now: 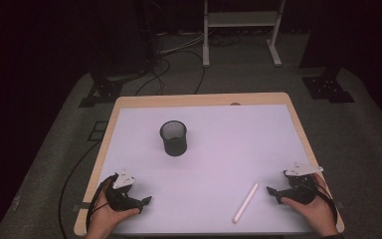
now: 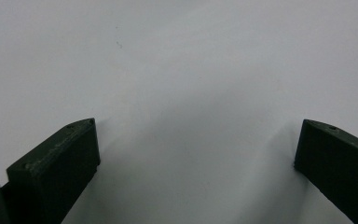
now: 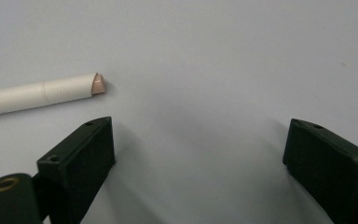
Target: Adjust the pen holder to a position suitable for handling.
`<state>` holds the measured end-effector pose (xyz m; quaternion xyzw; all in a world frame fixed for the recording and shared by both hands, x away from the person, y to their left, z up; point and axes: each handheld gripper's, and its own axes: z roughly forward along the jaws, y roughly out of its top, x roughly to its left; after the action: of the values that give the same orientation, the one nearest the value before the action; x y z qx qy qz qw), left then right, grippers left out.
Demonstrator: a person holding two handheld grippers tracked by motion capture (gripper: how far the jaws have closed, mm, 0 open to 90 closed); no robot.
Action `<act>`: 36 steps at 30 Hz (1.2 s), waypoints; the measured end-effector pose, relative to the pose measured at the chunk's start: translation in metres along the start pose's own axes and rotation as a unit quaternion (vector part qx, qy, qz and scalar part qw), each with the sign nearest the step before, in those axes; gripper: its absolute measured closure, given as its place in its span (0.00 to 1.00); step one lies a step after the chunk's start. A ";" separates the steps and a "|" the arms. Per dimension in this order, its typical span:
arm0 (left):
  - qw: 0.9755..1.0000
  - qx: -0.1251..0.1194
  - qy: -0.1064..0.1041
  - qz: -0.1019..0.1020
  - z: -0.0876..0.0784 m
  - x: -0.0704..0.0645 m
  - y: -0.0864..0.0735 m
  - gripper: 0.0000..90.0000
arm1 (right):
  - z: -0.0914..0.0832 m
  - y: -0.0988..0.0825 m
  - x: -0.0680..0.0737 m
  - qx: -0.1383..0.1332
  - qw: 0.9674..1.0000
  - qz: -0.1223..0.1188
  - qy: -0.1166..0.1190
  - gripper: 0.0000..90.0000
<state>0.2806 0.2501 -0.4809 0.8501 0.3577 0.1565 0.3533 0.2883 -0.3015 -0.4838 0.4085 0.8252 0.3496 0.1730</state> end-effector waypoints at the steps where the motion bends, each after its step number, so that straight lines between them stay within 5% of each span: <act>1: 1.000 0.000 0.000 0.000 0.000 0.000 0.000 0.00 | 0.000 0.000 0.000 0.000 1.000 0.000 0.000 0.09; 10: 1.000 -0.001 0.003 0.000 -0.001 -0.001 0.000 0.00 | 0.000 0.000 0.000 -0.001 1.000 0.000 0.000 0.09; 17: 1.000 -0.006 -0.002 0.002 -0.006 -0.001 0.002 0.15 | 0.000 0.000 0.000 -0.001 1.000 0.000 0.000 0.09; 36: 0.999 -0.031 -0.010 -0.006 -0.010 0.001 0.032 0.24 | 0.000 0.000 0.000 -0.001 1.000 0.001 0.000 0.09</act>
<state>0.2919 0.2398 -0.4506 0.8382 0.3545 0.1568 0.3836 0.2883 -0.3018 -0.4841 0.4087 0.8245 0.3510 0.1730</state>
